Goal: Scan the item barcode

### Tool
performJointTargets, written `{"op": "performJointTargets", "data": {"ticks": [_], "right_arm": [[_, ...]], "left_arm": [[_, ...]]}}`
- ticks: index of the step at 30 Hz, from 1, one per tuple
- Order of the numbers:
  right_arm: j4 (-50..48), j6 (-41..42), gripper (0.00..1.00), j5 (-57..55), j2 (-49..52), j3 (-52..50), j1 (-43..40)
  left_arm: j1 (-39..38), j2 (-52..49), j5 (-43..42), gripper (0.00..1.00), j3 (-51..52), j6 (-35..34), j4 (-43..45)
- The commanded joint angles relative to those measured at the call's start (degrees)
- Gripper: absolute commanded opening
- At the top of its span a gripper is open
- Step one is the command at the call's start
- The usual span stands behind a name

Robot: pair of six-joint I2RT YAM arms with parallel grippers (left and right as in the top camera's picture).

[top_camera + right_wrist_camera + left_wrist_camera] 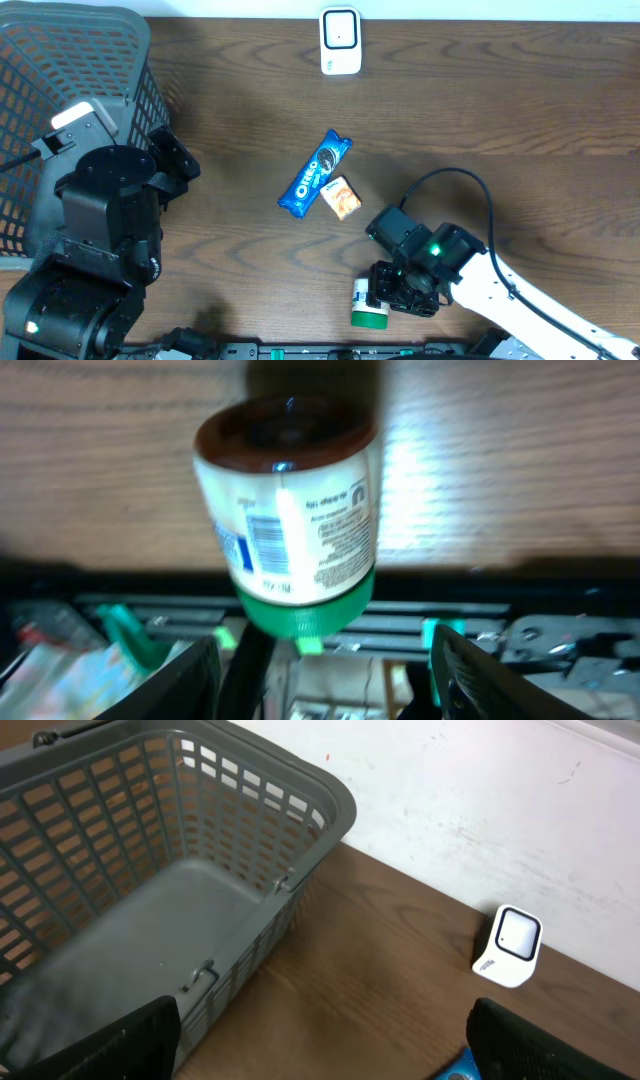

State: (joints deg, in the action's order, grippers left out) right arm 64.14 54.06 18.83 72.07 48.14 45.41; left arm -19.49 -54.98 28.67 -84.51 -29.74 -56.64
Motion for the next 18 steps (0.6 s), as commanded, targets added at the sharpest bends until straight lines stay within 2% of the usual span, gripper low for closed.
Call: {"op": "performJointTargets", "data": {"ticks": [1, 3, 5, 8, 13, 18], "right_arm": [[0.2, -5.3, 0.67, 5.6, -0.6, 0.8, -2.1], [0.5, -7.4, 0.77, 3.8, -0.6, 0.8, -2.3], [0.7, -8.0, 0.98, 1.8, -0.6, 0.8, -2.1], [1.3, -6.9, 0.99, -2.0, -0.6, 0.8, -0.8], [2.8, 2.1, 0.99, -10.5, -0.6, 0.0, 4.3], [-2.1, 7.3, 0.99, -12.6, -0.5, -2.8, 10.9]], "left_arm": [[0.2, 0.0, 0.7, 0.92, -0.2, 0.8, -0.1], [0.2, 0.0, 0.7, 0.91, -0.2, 0.8, -0.1], [0.2, 0.0, 0.7, 0.91, -0.2, 0.8, -0.1], [0.2, 0.0, 0.7, 0.91, -0.2, 0.8, -0.1], [0.2, 0.0, 0.7, 0.91, -0.2, 0.8, -0.1], [0.2, 0.0, 0.7, 0.91, -0.2, 0.8, -0.1]]}}
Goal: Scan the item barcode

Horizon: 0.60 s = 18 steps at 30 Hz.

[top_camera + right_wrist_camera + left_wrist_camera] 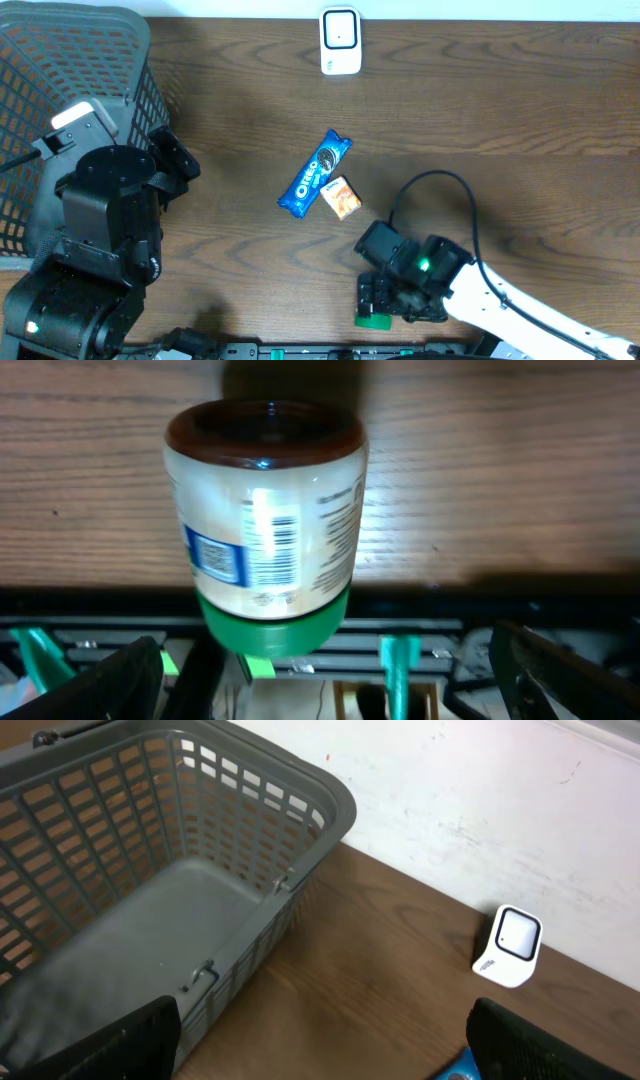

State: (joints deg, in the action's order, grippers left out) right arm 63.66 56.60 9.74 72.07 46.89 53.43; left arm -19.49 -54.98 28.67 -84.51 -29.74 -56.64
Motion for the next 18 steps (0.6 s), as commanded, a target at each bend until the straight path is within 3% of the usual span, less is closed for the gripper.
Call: {"op": "performJointTargets", "data": {"ticks": [1, 11, 18], "right_arm": [[-3.3, 5.1, 0.99, -3.5, -0.5, -2.1, 4.1], [-15.1, 9.2, 0.96, -5.5, -0.5, -10.0, 8.4], [-15.6, 9.1, 0.70, -4.7, -0.4, -10.3, 8.5]], "left_arm": [[0.2, 0.0, 0.7, 0.91, -0.2, 0.8, -0.1], [0.2, 0.0, 0.7, 0.92, -0.2, 0.8, -0.1], [0.2, 0.0, 0.7, 0.91, -0.2, 0.8, -0.1]]}}
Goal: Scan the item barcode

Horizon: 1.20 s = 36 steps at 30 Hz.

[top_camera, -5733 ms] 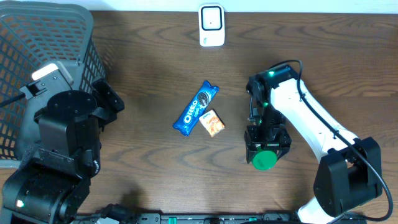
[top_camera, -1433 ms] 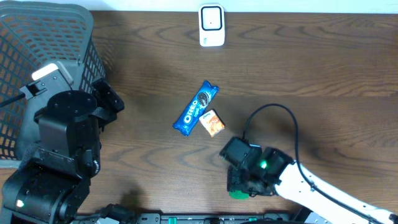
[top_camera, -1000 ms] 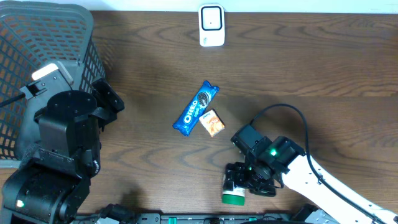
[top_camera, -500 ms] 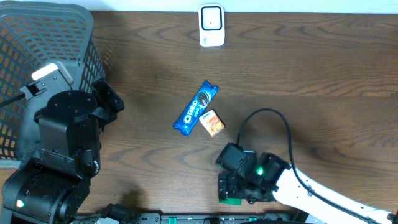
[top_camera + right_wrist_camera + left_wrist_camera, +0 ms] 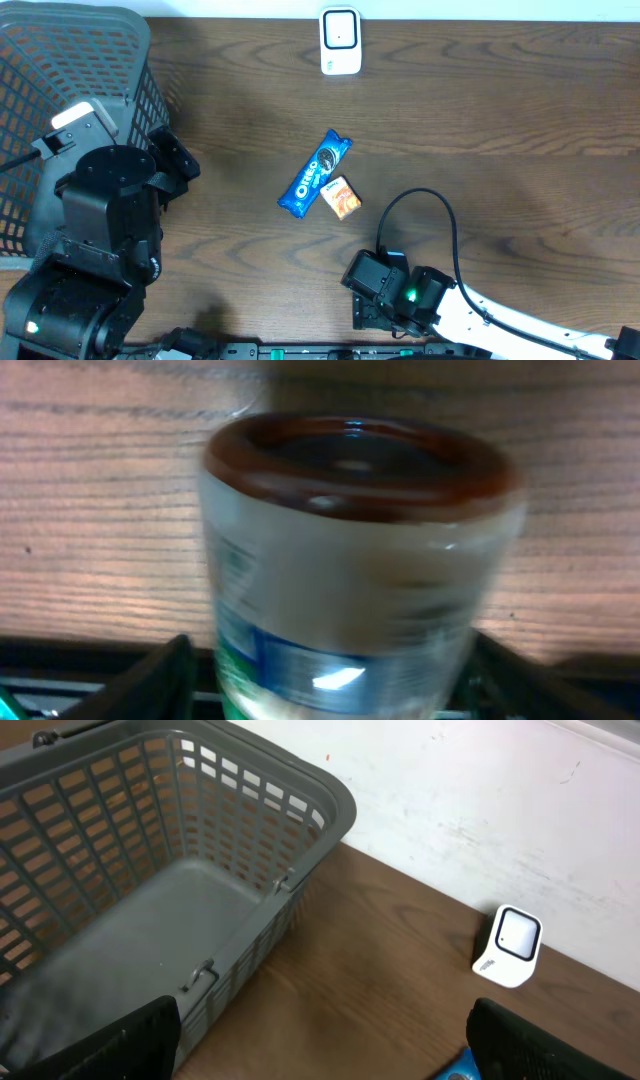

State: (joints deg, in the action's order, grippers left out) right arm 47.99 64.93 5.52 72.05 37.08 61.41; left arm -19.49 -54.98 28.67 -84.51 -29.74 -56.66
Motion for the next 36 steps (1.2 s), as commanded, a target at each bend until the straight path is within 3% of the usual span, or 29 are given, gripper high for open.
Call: {"op": "performJointTargets", "data": {"ticks": [1, 5, 9, 10, 12, 17, 22, 25, 28, 36], "right_arm": [[0.2, 0.8, 0.69, -0.5, -0.4, -0.5, 0.5], [1.0, 0.8, 0.60, -0.5, -0.4, -0.5, 0.5], [1.4, 0.6, 0.58, -0.5, -0.4, -0.5, 0.5], [1.7, 0.5, 0.74, -0.5, -0.4, -0.5, 0.5], [2.3, -0.3, 0.88, 0.5, -0.4, -0.5, 0.5], [2.2, -0.2, 0.90, 1.0, -0.4, -2.0, 2.2], [-1.5, -0.2, 0.84, 1.3, -0.4, -3.9, 3.2], [-2.1, -0.2, 0.67, 1.2, -0.4, -4.3, 3.2], [-2.0, -0.3, 0.58, 1.2, -0.4, -4.3, 3.2], [2.5, -1.5, 0.57, 2.1, -0.4, -1.8, 2.3]], "left_arm": [[0.2, 0.0, 0.7, 0.91, -0.2, 0.8, -0.1], [0.2, 0.0, 0.7, 0.92, -0.2, 0.8, -0.1], [0.2, 0.0, 0.7, 0.91, -0.2, 0.8, -0.1], [0.2, 0.0, 0.7, 0.91, -0.2, 0.8, -0.1], [0.2, 0.0, 0.7, 0.91, -0.2, 0.8, -0.1], [0.2, 0.0, 0.7, 0.92, -0.2, 0.8, -0.1], [0.2, 0.0, 0.7, 0.91, -0.2, 0.8, -0.1], [0.2, 0.0, 0.7, 0.91, -0.2, 0.8, -0.1], [0.2, 0.0, 0.7, 0.92, -0.2, 0.8, -0.1], [0.2, 0.0, 0.7, 0.91, -0.2, 0.8, -0.1]]}}
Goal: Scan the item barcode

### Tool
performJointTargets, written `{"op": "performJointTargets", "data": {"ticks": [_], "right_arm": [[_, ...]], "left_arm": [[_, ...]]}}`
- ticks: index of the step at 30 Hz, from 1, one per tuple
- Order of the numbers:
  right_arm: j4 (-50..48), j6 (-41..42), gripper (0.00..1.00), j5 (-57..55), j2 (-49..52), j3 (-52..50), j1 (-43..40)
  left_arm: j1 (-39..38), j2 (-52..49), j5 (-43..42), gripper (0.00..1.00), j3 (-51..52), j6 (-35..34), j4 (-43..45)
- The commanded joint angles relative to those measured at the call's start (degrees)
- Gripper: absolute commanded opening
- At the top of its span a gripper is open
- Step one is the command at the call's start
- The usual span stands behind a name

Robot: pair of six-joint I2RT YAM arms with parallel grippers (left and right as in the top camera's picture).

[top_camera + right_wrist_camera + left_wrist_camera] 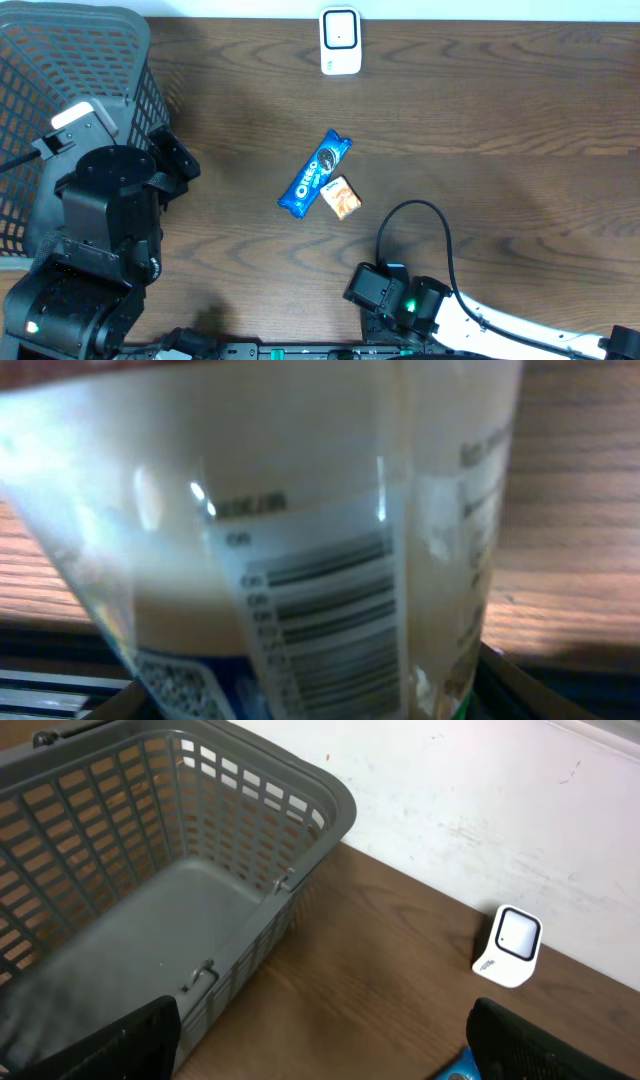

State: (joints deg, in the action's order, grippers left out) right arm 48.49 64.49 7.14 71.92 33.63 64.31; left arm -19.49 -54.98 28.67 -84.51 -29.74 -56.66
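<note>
A jar with a white label fills the right wrist view, its barcode (325, 610) facing the camera. My right gripper (315, 700) is open, a finger on either side of the jar and close to its walls. In the overhead view the right gripper (383, 315) sits at the table's front edge and covers the jar. The white scanner (340, 40) stands at the far edge and also shows as the scanner (507, 946) in the left wrist view. My left gripper (320, 1055) hangs open and empty near the basket.
A grey mesh basket (60, 90) stands at the far left. A blue Oreo pack (315, 173) and a small orange packet (342, 197) lie mid-table. The table's front edge (560, 650) runs just behind the jar, with a dark frame below it.
My right gripper has moved closer onto the jar, which now fills its view with the barcode large. In the overhead view the arm sits slightly nearer the front edge. The left arm is unchanged.
The jar lay on its side at the front edge, green cap outward, with my open right gripper a short way off. At each later moment the gripper stood nearer and the jar larger in its view. Now its fingers flank the jar. The left arm stayed still.
</note>
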Motion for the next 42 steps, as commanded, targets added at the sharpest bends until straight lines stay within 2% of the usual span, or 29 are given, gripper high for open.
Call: {"op": "performJointTargets", "data": {"ticks": [1, 6, 10, 16, 21, 28, 35, 42], "right_arm": [[3.7, -2.3, 0.57, 0.6, -0.3, 3.1, -1.1], [14.8, -9.4, 0.58, 2.6, -0.4, 12.7, -4.9], [19.9, -14.8, 0.59, 7.8, -0.4, 17.9, -8.3], [21.7, -19.1, 0.60, 16.4, -0.3, 18.5, -13.1], [22.3, -20.5, 0.60, 15.8, -0.3, 18.4, -16.6], [25.9, -20.4, 0.63, 11.7, 1.1, 18.4, -17.4], [23.3, -21.0, 0.65, 11.4, 7.3, 18.4, -17.5], [16.2, -24.6, 0.65, 10.3, 15.1, 18.4, -20.7]], "left_arm": [[0.2, 0.0, 0.7, 0.92, -0.2, 0.8, -0.1], [0.2, 0.0, 0.7, 0.91, -0.2, 0.8, -0.1], [0.2, 0.0, 0.7, 0.91, -0.2, 0.8, -0.1], [0.2, 0.0, 0.7, 0.91, -0.2, 0.8, -0.1], [0.2, 0.0, 0.7, 0.91, -0.2, 0.8, -0.1], [0.2, 0.0, 0.7, 0.91, -0.2, 0.8, -0.1], [0.2, 0.0, 0.7, 0.92, -0.2, 0.8, -0.1], [0.2, 0.0, 0.7, 0.91, -0.2, 0.8, -0.1]]}}
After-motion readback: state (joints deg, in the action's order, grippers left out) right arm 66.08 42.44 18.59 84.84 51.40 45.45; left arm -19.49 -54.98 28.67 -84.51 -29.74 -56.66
